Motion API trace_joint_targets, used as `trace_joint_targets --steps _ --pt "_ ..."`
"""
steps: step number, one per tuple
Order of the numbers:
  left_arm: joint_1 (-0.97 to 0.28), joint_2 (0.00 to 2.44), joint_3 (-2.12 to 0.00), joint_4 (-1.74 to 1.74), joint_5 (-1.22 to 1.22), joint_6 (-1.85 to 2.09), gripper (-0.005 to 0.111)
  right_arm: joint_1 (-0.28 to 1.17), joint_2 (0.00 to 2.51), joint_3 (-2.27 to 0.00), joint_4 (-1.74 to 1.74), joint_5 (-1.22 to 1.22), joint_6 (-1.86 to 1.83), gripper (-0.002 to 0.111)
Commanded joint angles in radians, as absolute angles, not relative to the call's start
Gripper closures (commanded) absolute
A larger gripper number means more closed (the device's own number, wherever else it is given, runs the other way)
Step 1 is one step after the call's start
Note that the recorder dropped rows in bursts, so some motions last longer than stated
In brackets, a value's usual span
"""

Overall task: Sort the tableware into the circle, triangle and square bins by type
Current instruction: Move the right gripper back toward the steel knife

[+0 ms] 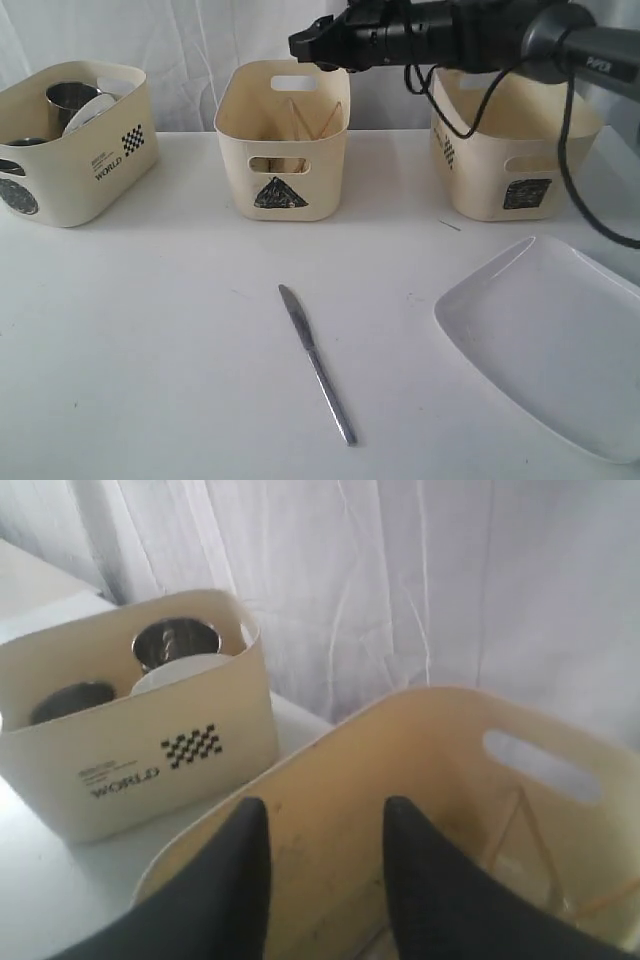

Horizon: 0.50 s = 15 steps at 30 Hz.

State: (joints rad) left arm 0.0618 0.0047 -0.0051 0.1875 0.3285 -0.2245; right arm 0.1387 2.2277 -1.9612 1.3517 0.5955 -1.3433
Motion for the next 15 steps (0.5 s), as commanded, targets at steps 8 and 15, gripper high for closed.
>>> trace_joint_targets --steps 8,15 --pt "0.056 0.000 0.000 0.189 0.359 -0.230 0.107 0.107 2.060 -1.962 0.495 1.009 -0.431 0.108" --pt "0.056 0.000 0.000 0.189 0.359 -0.230 0.107 0.158 1.923 -1.706 0.496 1.198 -0.388 0.108"
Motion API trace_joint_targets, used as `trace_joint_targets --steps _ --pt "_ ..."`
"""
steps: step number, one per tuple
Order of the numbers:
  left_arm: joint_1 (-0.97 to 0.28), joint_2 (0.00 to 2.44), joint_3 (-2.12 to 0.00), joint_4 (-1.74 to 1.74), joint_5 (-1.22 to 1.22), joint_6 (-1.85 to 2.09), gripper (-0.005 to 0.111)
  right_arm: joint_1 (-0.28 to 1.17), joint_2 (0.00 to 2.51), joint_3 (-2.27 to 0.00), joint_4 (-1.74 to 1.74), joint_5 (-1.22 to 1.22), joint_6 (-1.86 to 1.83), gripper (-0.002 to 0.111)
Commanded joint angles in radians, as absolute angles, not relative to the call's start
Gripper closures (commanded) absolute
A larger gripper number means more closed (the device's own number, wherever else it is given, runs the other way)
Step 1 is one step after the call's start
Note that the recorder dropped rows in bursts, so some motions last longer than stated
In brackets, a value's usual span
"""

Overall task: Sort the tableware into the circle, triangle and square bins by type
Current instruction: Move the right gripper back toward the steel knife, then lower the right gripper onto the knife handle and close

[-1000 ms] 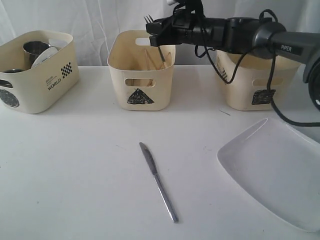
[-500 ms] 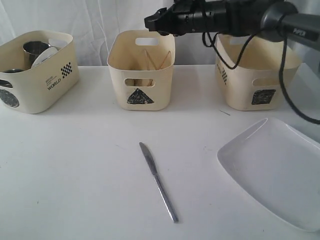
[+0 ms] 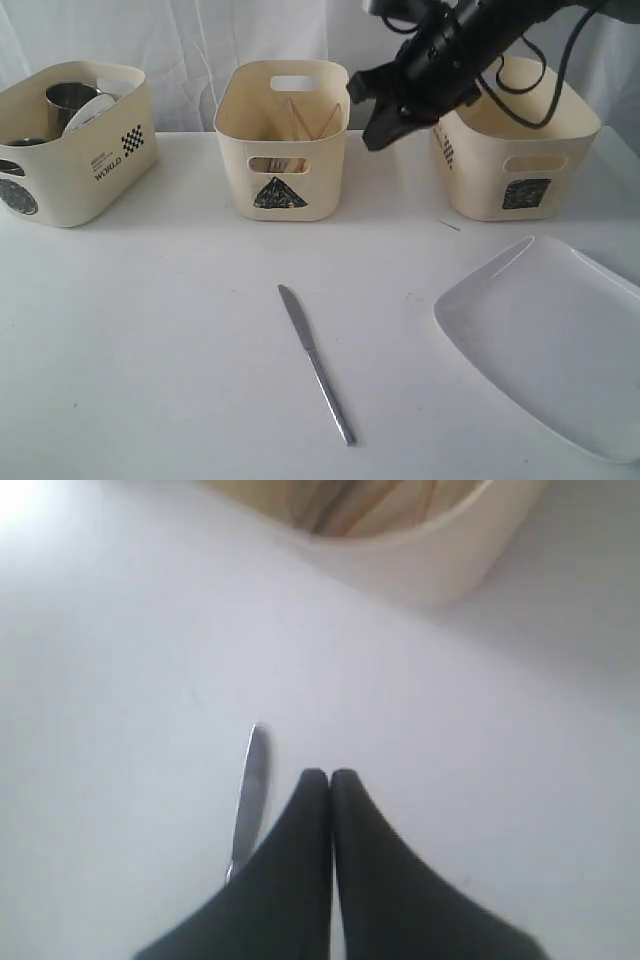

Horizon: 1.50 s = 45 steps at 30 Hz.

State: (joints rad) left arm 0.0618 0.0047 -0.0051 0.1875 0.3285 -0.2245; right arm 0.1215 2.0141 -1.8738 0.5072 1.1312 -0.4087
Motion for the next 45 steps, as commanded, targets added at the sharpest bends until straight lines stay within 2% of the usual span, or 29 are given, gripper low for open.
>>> trace_joint_targets --steps 1,7,12,17,21,23,28,30,31,32,33,35,43,45 --pt "0.056 0.000 0.000 0.189 0.359 -0.230 0.107 0.171 1.887 -1.628 0.491 1.177 -0.388 0.108" --pt "0.056 0.000 0.000 0.189 0.359 -0.230 0.107 0.277 1.673 -1.149 0.425 0.902 -0.311 0.108" --pt "0.056 0.000 0.000 0.189 0.359 -0.230 0.107 0.388 1.602 -0.998 0.425 0.679 -0.287 0.108" --pt "0.056 0.000 0.000 0.189 0.359 -0.230 0.107 0.512 1.659 -1.033 0.357 0.673 -0.222 0.108" --pt "0.056 0.000 0.000 0.189 0.359 -0.230 0.107 0.579 1.754 -1.119 0.022 0.709 0.099 0.108" --pt "0.056 0.000 0.000 0.189 0.359 -0.230 0.107 0.587 1.792 -1.160 -0.043 0.749 0.117 0.108" --pt "0.056 0.000 0.000 0.189 0.359 -0.230 0.107 0.589 1.829 -1.226 0.052 0.744 0.092 0.106" --pt "0.056 0.000 0.000 0.189 0.359 -0.230 0.107 0.589 1.832 -1.247 0.152 0.765 -0.036 0.094" --pt "0.056 0.000 0.000 0.189 0.359 -0.230 0.107 0.589 1.844 -1.262 0.172 0.802 -0.056 0.080" --pt "0.056 0.000 0.000 0.189 0.359 -0.230 0.107 0.589 1.854 -1.267 0.172 0.820 -0.056 0.074" --pt "0.056 0.000 0.000 0.189 0.359 -0.230 0.107 0.589 1.885 -1.286 0.172 0.824 -0.056 0.060" --pt "0.056 0.000 0.000 0.189 0.359 -0.230 0.107 0.589 1.943 -1.329 0.172 0.831 -0.036 0.054" --pt "0.056 0.000 0.000 0.189 0.359 -0.230 0.107 0.589 2.100 -1.365 0.155 0.851 0.047 0.054" --pt "0.056 0.000 0.000 0.189 0.359 -0.230 0.107 0.589 2.112 -1.365 0.140 0.843 0.051 0.062"
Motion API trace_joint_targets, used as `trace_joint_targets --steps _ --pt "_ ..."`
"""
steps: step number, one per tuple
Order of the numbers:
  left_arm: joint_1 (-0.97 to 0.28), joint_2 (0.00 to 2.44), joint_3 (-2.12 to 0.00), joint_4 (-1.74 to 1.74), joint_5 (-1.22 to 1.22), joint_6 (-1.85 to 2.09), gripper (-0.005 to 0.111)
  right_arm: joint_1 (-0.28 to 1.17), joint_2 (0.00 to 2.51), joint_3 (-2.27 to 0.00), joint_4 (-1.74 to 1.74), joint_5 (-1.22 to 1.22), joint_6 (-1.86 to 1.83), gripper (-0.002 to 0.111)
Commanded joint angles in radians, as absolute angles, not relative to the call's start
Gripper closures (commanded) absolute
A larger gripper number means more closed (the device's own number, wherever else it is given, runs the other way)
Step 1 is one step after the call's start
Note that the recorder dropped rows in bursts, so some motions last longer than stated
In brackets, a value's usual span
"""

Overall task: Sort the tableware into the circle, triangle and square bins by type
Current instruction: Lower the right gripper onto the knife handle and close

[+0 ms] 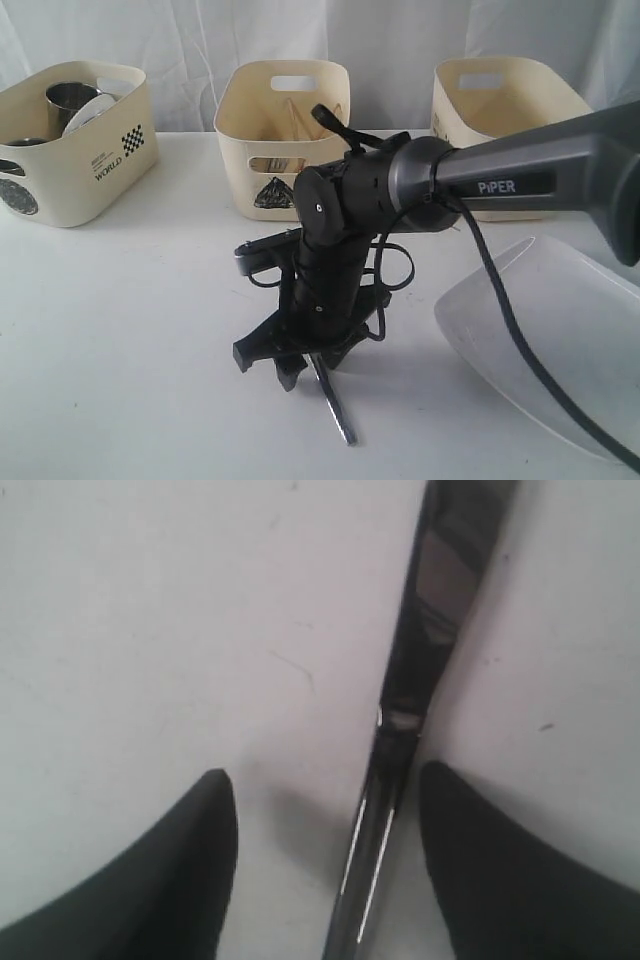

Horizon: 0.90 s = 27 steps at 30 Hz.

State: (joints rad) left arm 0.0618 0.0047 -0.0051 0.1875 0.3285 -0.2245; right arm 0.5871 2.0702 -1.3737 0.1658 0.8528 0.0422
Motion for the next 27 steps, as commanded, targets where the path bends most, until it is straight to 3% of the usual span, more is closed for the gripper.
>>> trace_joint_targets --steps 1,7,14,27 --pt "0.056 0.000 0.000 0.189 0.359 -0.230 0.107 0.589 2.116 -1.365 0.138 0.843 0.055 0.067" --pt "0.056 0.000 0.000 0.189 0.359 -0.230 0.107 0.589 2.158 -1.365 0.091 0.852 0.136 0.094" --pt "0.056 0.000 0.000 0.189 0.359 -0.230 0.107 0.589 2.187 -1.365 0.000 0.826 0.168 0.108" --pt "0.056 0.000 0.000 0.189 0.359 -0.230 0.107 0.587 2.104 -1.423 -0.070 0.843 0.160 0.108"
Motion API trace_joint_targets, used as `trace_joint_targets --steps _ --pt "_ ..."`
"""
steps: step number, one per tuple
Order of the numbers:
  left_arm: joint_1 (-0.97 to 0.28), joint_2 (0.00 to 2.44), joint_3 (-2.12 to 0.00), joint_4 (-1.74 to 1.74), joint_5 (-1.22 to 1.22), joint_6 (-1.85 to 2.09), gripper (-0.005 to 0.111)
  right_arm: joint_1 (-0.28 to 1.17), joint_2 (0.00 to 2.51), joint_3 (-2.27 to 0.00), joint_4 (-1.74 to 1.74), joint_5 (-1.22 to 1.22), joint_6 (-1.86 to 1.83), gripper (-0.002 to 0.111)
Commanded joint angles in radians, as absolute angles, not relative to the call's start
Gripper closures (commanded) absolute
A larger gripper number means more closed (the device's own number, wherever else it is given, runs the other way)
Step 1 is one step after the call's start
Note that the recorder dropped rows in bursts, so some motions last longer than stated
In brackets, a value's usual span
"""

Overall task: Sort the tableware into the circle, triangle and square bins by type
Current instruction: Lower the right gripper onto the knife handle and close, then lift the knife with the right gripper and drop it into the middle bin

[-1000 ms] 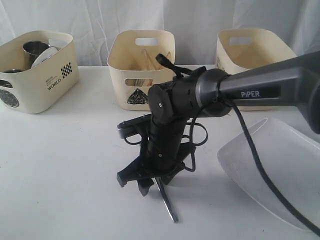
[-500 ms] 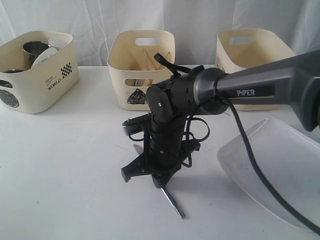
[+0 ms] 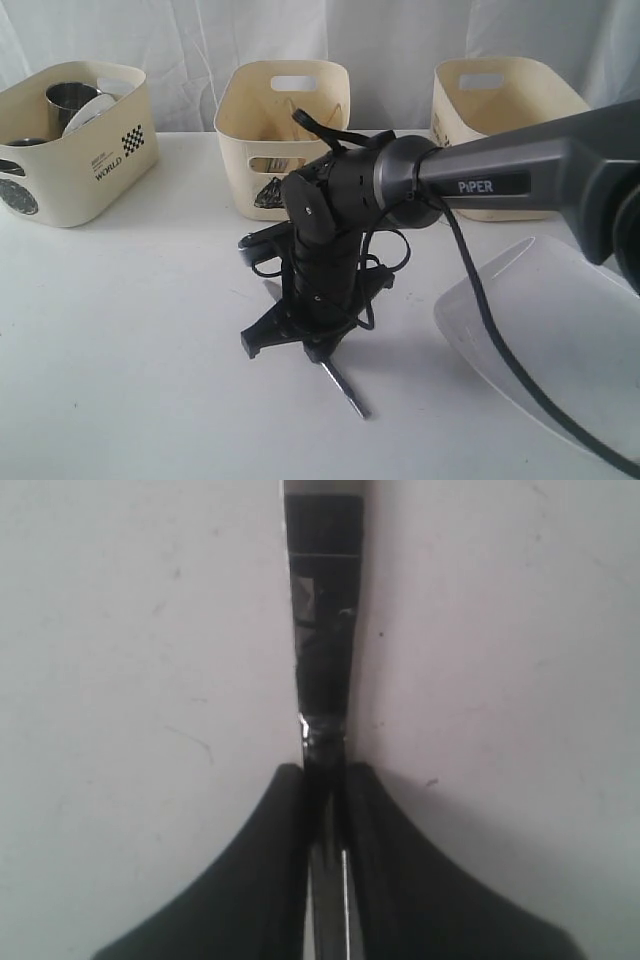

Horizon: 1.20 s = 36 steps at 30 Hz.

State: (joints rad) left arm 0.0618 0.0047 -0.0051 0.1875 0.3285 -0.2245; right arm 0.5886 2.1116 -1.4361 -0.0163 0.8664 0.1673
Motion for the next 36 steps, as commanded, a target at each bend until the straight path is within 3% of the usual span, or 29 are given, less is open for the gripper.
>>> trace_joint_targets --steps 1,15,19,24,26,36 --pt "0.056 0.000 0.000 0.189 0.359 -0.230 0.107 0.587 2.095 -1.425 -0.084 0.838 0.160 0.108" --pt "0.056 0.000 0.000 0.189 0.359 -0.230 0.107 0.543 1.997 -1.468 -0.059 0.870 0.071 0.108" --pt "0.056 0.000 0.000 0.189 0.359 -0.230 0.107 0.427 1.916 -1.515 0.269 0.834 -0.164 0.108" --pt "0.056 0.000 0.000 0.189 0.359 -0.230 0.107 0.113 1.907 -1.548 0.938 0.980 -0.624 0.108" --pt "0.056 0.000 0.000 0.189 0.359 -0.230 0.107 0.056 1.934 -1.573 1.151 0.980 -0.743 0.108" --pt "0.056 0.000 0.000 0.189 0.359 -0.230 0.107 0.042 2.137 -1.772 1.679 0.950 -0.976 0.108"
